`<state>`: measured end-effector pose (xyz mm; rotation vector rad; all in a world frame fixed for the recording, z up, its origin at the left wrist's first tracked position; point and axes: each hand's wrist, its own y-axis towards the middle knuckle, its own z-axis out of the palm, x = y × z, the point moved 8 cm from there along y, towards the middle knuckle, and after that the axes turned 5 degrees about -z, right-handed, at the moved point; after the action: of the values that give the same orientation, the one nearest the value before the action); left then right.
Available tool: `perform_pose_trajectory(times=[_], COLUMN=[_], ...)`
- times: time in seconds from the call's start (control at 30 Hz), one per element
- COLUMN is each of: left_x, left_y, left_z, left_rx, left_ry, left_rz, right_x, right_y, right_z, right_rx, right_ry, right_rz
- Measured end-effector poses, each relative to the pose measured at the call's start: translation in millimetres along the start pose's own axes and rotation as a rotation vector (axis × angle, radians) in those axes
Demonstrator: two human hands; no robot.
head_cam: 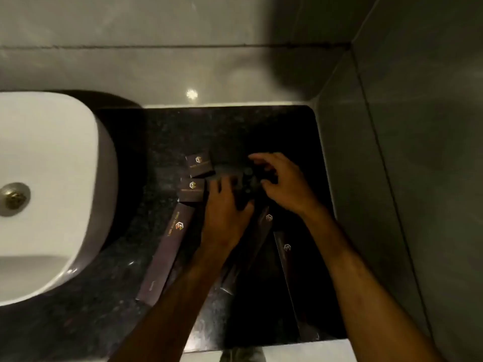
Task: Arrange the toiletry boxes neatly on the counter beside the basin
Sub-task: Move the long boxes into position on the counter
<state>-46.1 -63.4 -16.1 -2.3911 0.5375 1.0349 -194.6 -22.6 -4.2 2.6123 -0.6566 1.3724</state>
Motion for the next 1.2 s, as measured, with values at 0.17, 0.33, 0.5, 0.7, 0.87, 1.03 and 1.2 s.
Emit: perform_pose_trajectory(times=[0.17,0.33,0.5,0.7,0.87,1.03,1.2], left_x=[1.5,-6.5,-9.2,-6.0,-10.0,-2.6,10.2], left_y=[11.0,15.3,25.0,24.9,10.9,-67.8,-118.7], left_z=[3.3,4.3,12.7,14.8,2.3,2.7,27.1], left_rx=[-0.022,-0.046,-0.05,-0.047,-0.028,0.059,0.151], left_ry=[0.034,0.079,0.101,0.09,-0.005,0.1,0.281], left_rz=[0.036,0.112,0.137,0.12,0.055,-0.023,-0.129], right_x=[-3.3,-14.8,-22.5,-28.3,-22.3,-12.7,-20.5], right_y=[19.2,-3.0,-15.0,-15.6,-46.0,-163.2,-251.6], right_z=[24.5,-7.6,-14.1,-17.3,-27.9,-27.5,29.7], right_rx=[0.121,-0.152,-0.113,-0.113,-0.136,-0.291,-0.129], right_ry=[-0.184,-0.12,-0.291,-0.281,-0.201,-0.119,-0.31], right_rz=[-0.061,-0.021,-0.015,0.048,0.161,0.384,0.53])
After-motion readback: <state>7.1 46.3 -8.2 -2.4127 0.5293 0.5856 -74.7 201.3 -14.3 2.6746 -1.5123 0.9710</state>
